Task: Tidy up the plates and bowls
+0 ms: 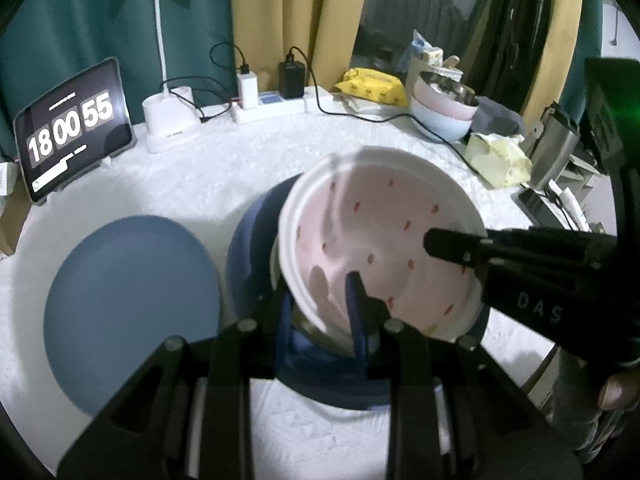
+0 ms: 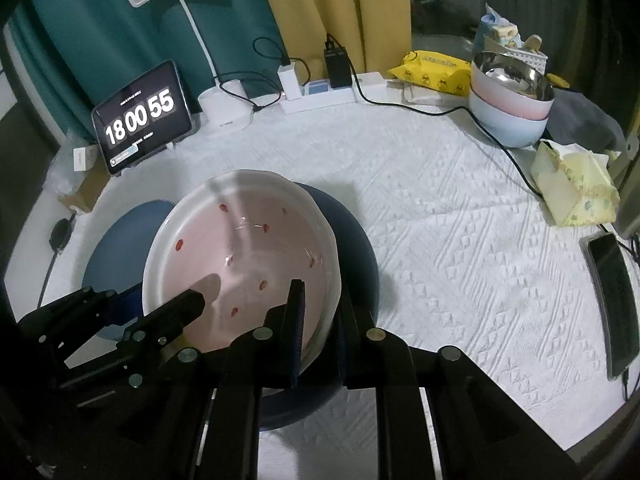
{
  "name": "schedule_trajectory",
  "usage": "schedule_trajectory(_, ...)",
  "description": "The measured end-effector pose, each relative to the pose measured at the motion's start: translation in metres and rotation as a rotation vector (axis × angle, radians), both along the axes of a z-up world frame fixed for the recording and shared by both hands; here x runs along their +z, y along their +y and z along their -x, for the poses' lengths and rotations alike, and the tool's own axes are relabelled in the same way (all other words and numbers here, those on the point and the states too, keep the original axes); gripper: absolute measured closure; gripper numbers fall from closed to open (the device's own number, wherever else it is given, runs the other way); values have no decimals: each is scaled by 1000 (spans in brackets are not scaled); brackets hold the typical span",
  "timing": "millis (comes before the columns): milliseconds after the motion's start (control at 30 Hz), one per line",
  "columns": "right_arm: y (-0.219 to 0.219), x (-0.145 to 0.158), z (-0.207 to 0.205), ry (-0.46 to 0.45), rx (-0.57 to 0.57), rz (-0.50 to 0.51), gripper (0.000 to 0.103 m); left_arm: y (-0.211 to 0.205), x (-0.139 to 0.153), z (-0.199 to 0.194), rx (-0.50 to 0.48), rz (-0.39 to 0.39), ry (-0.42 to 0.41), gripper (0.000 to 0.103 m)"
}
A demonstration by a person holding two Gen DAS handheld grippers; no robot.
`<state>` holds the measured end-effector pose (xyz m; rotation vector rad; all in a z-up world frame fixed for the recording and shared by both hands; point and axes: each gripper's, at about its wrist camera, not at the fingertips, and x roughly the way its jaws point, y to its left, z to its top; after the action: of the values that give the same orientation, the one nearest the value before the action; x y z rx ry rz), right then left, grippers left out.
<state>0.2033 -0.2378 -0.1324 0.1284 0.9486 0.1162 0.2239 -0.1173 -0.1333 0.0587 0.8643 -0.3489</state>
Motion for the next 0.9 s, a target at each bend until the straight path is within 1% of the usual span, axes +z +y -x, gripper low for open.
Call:
schedule_trajectory(400,5,-2,-3,-6,-11,37,84,1,-3,-6,8,5,17,74)
schedule_trajectory(500,6,-2,-4,0,-13,39,84,4,-4,-8,33,-14,19,71)
schedule_trajectory(567,6,-2,-4,-3,-15,45,83,8,-3,-9,26,11,21,70)
schedule_trajectory(800,6,0,-4,-6,-17,40,81,13,7,-5,17,32,-7,70)
schedule_trajectory(900,6,6,-2,-17,-21,39,81,17,13,-3,20,40,-25,69)
